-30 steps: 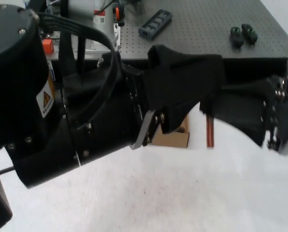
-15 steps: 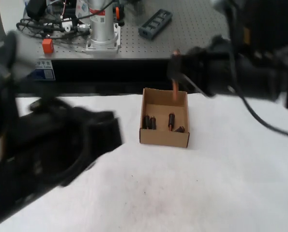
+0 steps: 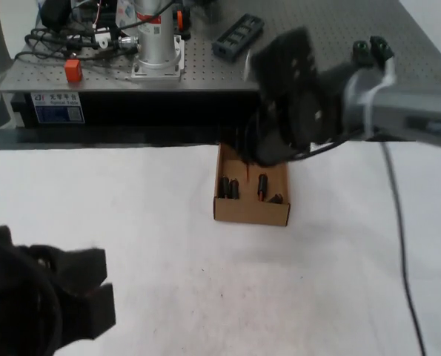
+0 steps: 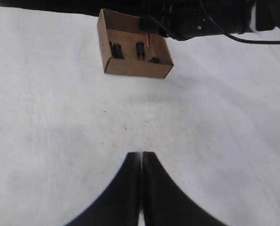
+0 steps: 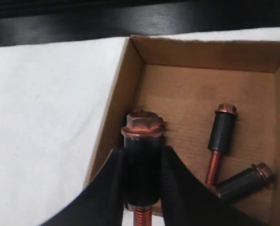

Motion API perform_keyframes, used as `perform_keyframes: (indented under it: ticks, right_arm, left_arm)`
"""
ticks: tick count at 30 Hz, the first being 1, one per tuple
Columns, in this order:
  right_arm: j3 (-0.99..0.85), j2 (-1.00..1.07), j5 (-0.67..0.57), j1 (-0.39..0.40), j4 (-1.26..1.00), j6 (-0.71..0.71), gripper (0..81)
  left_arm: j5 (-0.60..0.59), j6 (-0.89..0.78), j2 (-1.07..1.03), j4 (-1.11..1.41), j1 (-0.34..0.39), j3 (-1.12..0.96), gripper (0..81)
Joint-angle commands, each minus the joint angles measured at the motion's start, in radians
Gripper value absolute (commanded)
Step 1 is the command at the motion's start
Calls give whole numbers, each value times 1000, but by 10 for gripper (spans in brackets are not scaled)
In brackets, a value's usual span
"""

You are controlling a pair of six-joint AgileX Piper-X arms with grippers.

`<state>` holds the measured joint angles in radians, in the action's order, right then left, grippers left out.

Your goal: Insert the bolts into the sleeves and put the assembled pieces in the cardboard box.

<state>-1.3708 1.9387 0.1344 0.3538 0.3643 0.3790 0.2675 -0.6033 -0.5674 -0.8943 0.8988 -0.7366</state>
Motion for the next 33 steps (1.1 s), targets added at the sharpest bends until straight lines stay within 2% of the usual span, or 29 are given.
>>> perform_keyframes:
  ticks: [1, 6, 8, 12, 16, 18, 22, 25, 29, 30, 33]
  right_arm:
    - [-25, 35, 23, -4, -11, 37, 25]
    - [-30, 97, 28, -4, -17, 56, 0]
    - [-30, 103, 28, -8, -25, 56, 61]
    - [-30, 103, 28, -21, -72, 67, 235]
    - [-33, 95, -53, -51, -72, 157, 338]
    - [-33, 75, -58, -67, -60, 214, 337]
    - [-33, 10, -63, -92, -57, 226, 305]
    - [-26, -82, -110, -96, -32, 142, 274]
    - [-9, -233, -107, -86, 124, -15, 234]
    - [16, -281, -107, -83, 148, -51, 221]
    - [136, -440, -107, -83, 169, -77, 180]
  left_arm:
    - [21, 14, 6, -19, 3, -5, 12]
    - [21, 13, 6, -147, 3, -5, 12]
    - [21, 13, 6, -168, 3, -5, 12]
    - [31, 13, 6, -162, 3, -5, 12]
    - [38, 13, 6, -162, 3, -5, 12]
    - [38, 13, 6, -162, 3, -5, 12]
    - [40, 13, 6, -162, 3, -5, 12]
    - [39, 12, 6, -165, 3, -5, 12]
    - [44, 13, 6, -165, 3, -5, 12]
    - [56, 13, 6, -165, 3, -5, 12]
    - [236, 8, 6, -158, 3, 3, 12]
